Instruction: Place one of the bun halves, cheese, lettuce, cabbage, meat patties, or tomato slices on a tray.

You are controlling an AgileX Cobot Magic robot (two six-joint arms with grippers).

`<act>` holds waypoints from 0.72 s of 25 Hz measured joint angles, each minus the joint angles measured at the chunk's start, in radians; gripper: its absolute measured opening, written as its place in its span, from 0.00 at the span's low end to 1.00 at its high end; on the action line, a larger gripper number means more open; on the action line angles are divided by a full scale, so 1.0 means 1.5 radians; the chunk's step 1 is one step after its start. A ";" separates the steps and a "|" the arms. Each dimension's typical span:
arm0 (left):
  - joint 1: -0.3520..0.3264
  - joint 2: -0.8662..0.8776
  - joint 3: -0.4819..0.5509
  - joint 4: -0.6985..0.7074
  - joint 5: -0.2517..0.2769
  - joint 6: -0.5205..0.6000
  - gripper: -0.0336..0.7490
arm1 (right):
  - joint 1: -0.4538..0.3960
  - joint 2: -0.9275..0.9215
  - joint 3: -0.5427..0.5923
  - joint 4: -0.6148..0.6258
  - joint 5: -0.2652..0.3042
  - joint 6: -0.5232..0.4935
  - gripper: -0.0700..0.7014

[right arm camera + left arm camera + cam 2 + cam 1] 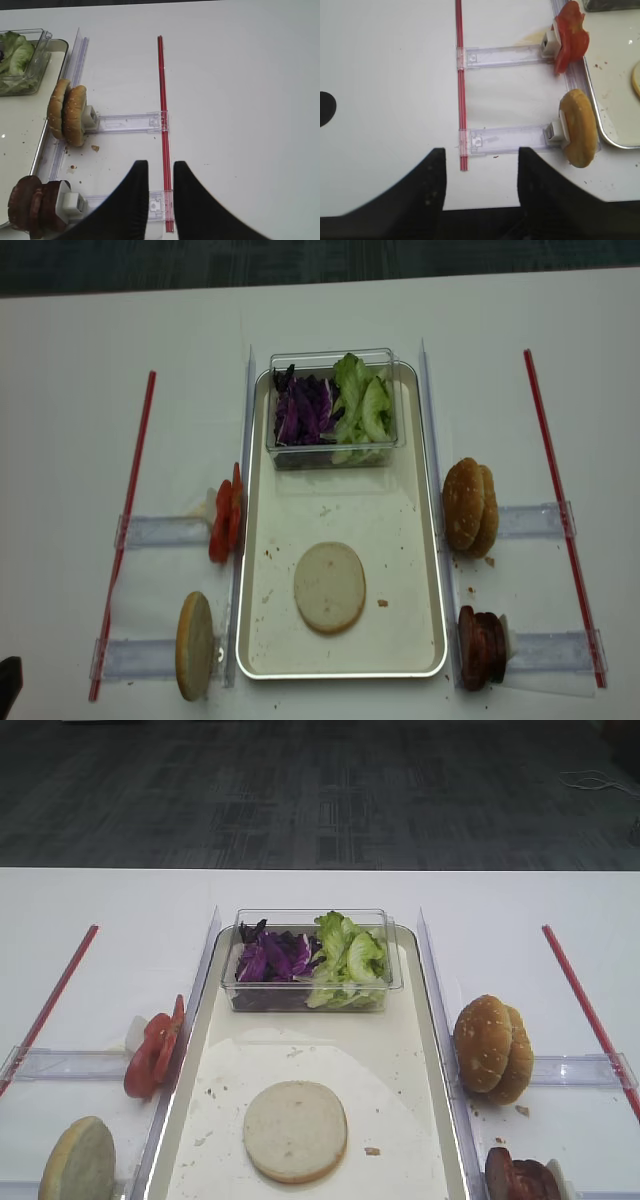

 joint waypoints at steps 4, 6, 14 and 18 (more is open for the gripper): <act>0.000 -0.064 0.003 0.003 0.003 0.009 0.48 | 0.000 0.000 0.000 0.000 0.000 0.001 0.29; 0.000 -0.093 0.003 0.005 0.004 0.014 0.48 | 0.000 0.000 0.000 0.000 0.000 0.001 0.29; 0.000 -0.164 0.003 0.009 0.009 0.041 0.48 | 0.000 0.000 0.000 0.000 0.001 0.001 0.29; 0.000 -0.166 0.005 0.010 0.011 0.041 0.48 | 0.000 0.000 0.000 0.000 0.001 0.001 0.29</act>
